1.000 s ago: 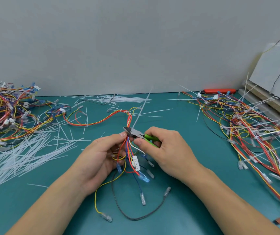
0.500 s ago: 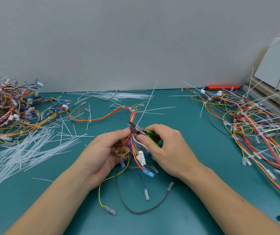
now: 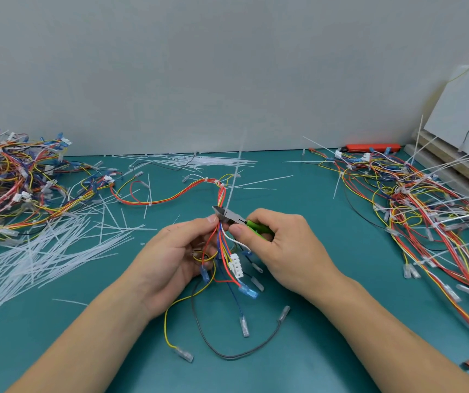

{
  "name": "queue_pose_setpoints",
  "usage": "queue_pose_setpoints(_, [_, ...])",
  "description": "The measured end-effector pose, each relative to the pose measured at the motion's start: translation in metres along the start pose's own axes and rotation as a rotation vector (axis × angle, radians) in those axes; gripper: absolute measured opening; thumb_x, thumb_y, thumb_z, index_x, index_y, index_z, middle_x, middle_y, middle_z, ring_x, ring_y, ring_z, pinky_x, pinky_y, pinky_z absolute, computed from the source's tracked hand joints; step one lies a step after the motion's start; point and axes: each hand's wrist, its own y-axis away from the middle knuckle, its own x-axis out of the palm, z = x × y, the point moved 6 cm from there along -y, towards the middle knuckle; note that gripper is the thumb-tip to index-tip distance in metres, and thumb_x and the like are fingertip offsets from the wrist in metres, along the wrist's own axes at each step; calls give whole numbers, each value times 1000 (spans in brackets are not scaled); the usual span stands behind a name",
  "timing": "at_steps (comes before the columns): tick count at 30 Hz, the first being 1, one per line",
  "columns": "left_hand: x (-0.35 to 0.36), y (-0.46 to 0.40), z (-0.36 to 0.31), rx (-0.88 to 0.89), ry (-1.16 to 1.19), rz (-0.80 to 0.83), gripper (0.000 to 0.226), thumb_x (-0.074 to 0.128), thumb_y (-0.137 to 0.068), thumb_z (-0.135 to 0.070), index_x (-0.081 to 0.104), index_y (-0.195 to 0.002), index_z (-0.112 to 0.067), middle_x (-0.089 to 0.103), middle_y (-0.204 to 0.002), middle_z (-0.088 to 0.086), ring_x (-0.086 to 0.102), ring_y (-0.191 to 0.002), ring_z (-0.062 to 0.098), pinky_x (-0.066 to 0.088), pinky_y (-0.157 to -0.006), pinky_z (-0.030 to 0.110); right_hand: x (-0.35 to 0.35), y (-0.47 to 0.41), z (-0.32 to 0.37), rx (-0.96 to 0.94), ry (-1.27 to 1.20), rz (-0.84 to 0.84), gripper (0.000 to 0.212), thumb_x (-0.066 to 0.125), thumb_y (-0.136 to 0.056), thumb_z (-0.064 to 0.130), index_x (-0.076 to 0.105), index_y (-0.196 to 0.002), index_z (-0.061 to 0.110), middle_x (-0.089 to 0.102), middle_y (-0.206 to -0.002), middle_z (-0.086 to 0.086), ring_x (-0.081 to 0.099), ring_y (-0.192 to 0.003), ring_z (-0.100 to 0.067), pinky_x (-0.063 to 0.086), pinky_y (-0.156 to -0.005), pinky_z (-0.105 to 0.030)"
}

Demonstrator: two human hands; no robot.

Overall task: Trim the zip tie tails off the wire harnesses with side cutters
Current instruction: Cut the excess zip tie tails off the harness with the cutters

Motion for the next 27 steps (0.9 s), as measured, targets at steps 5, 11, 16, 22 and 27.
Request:
queue_pose_setpoints(5, [0,-1,0,0,-2,-9,37,77,-77,-35,78,-101,-7,65,-78,5,55,-67,17,38,-71,37,4,1,-3,-10,-46,-3,51,56,-87,76,62,-77,27,46,-55,2,38,-51,-10,37,-53,-38])
queue_pose_setpoints(11, [2,2,-1,5,-19,20,26,77,-79,-36,79,-91,-13,65,-74,2,56,-63,13,37,-67,33,6,1,-2,-1,-12,-20,48,54,-88,75,63,-82,28,57,-69,7,52,-66,-12,47,-62,-38])
queue_pose_setpoints(16, [3,3,-2,-4,-11,13,25,77,-81,-33,78,-93,-10,65,-76,4,58,-64,14,39,-72,35,6,1,-1,-26,4,-32,47,53,-88,73,68,-88,28,60,-74,9,55,-72,-10,44,-63,-28])
queue_pose_setpoints(22, [5,4,-4,11,-10,22,19,71,-83,-32,77,-86,-14,64,-72,1,55,-59,11,42,-54,23,5,0,0,-43,22,-45,46,53,-89,72,67,-87,28,60,-74,9,55,-73,-11,43,-63,-28])
queue_pose_setpoints(27, [2,3,-2,6,2,11,26,77,-83,-30,75,-96,-8,64,-74,4,54,-62,14,40,-60,29,1,1,2,-29,-41,-4,50,56,-87,74,64,-79,25,47,-55,5,40,-52,-10,35,-53,-33])
